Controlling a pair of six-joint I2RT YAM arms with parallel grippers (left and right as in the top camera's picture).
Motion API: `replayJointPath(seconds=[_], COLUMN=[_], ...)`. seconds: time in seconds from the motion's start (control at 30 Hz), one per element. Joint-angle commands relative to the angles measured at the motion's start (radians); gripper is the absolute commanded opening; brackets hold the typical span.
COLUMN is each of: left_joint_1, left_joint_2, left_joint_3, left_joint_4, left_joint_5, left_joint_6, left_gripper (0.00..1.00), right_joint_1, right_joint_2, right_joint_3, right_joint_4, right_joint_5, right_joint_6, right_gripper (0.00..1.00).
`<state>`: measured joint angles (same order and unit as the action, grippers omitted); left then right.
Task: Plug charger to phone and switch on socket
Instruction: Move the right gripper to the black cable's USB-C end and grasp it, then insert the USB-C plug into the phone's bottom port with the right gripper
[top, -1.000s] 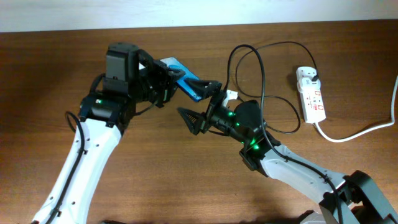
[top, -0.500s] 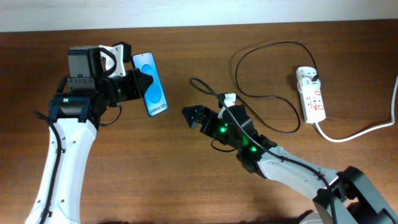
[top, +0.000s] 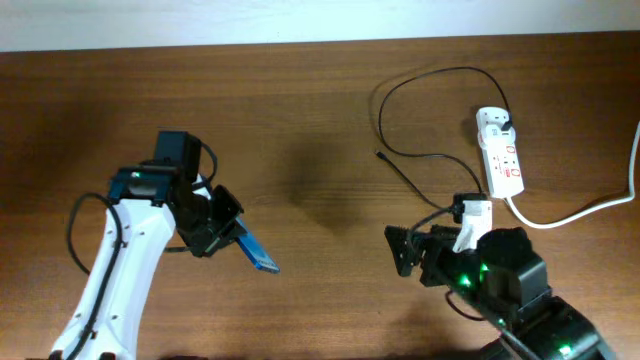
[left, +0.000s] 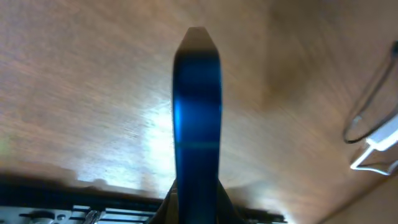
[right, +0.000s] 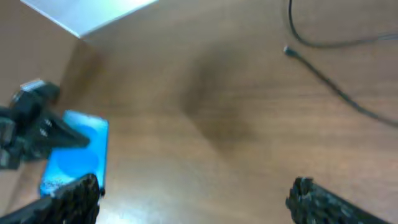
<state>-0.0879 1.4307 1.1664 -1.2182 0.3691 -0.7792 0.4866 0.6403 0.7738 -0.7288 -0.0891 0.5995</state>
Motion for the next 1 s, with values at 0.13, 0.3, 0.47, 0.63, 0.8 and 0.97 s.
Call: replayJointPath(seconds=[0.13,0.3,0.47,0.63,0.8,0.97], left_joint_1=[-0.032,-0.032,-0.032,-0.032,-0.032,-0.032], left_joint_2=[-0.015,-0.015,-0.015,-0.015,-0.015,-0.015], left_joint_3=[-0.074,-0.074,-0.074,-0.074,-0.074,-0.074], left_joint_4=[0.157,0.187,0.187,0.301,0.403,0.443], left_joint_5=[0.35,0.342,0.312,0.228,0.209,0.183], left_joint_6=[0.742,0.777,0.776,0.435,0.397,0.397], left_gripper=[0.0,0.0,0.0,0.0,0.0,0.0], right_joint_1=[-0.003,-0.005,-0.178,-0.298,-0.296,-0.297], right_joint_2=[0.457,0.808,1.067,1.27,1.418,1.456], right_joint_3=[0.537,0.564,0.564,0.564,0.564,0.563], right_joint_4=[-0.526,-0.418,-0.101,0.084,0.251,0.288], right_joint_5=[0.15,0.256,0.135,-0.142,-0.137,-0.136], right_joint_6=[-0.346,-0.536,-0.726,-0.835,-0.827,-0.827], right_gripper=[0.98,0.98,0.86,0.79,0.66,0.41])
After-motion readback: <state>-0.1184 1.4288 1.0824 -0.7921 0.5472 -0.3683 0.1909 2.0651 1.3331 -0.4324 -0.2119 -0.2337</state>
